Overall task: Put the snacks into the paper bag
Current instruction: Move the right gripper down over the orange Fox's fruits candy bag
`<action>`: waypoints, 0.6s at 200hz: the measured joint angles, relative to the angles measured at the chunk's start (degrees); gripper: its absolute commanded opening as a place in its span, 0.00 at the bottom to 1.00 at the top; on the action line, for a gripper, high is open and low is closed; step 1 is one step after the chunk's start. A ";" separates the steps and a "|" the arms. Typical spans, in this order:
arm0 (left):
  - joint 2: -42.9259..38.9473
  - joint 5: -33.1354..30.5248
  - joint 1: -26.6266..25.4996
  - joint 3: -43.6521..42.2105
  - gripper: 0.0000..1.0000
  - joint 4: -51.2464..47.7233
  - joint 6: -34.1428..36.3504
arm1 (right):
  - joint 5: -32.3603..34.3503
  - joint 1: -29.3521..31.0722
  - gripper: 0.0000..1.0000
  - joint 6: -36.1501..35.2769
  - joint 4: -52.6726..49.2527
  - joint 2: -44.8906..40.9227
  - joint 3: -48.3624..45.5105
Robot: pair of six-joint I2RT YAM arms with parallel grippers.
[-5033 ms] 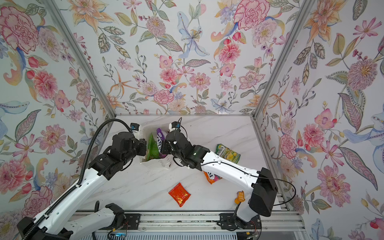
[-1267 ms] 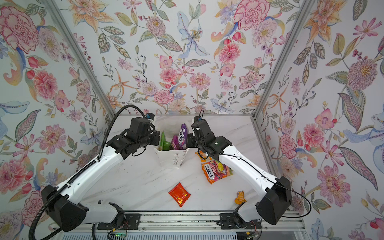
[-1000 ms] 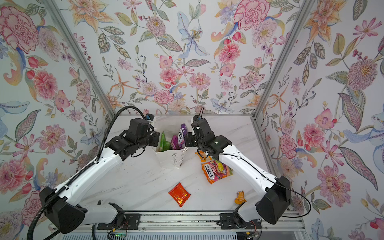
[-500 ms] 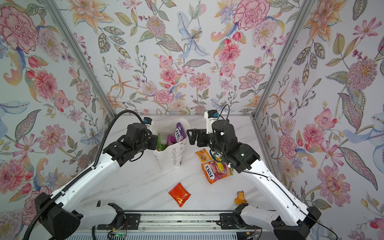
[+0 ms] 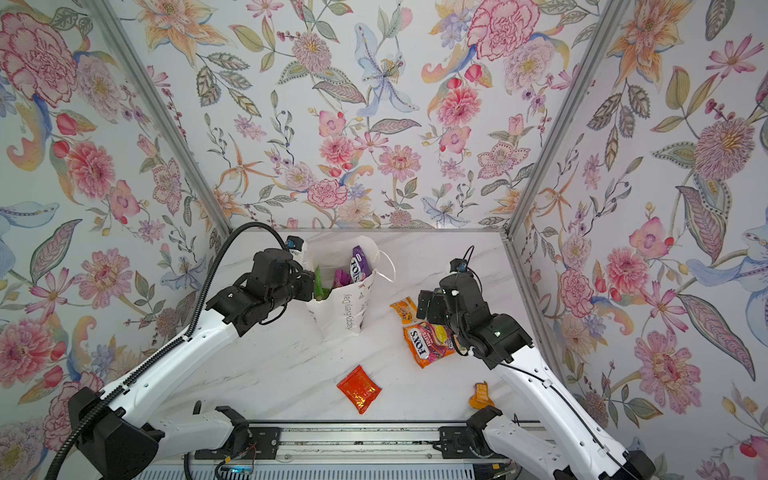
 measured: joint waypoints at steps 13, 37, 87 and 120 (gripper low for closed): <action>-0.17 -0.02 0.00 -0.17 0.00 0.07 0.02 | -0.79 -2.19 0.99 1.49 -1.16 -0.15 -2.12; -0.55 -0.02 0.00 -0.26 0.00 0.00 0.26 | -2.73 -5.68 0.99 3.89 -2.54 -0.35 -5.07; -0.66 -0.44 0.00 -0.35 0.00 -0.02 0.44 | -4.15 -4.50 0.99 6.19 -3.48 3.19 -8.55; -0.66 -0.46 0.00 -0.35 0.00 -0.02 0.44 | -2.40 1.53 1.00 6.21 -3.37 8.59 -8.59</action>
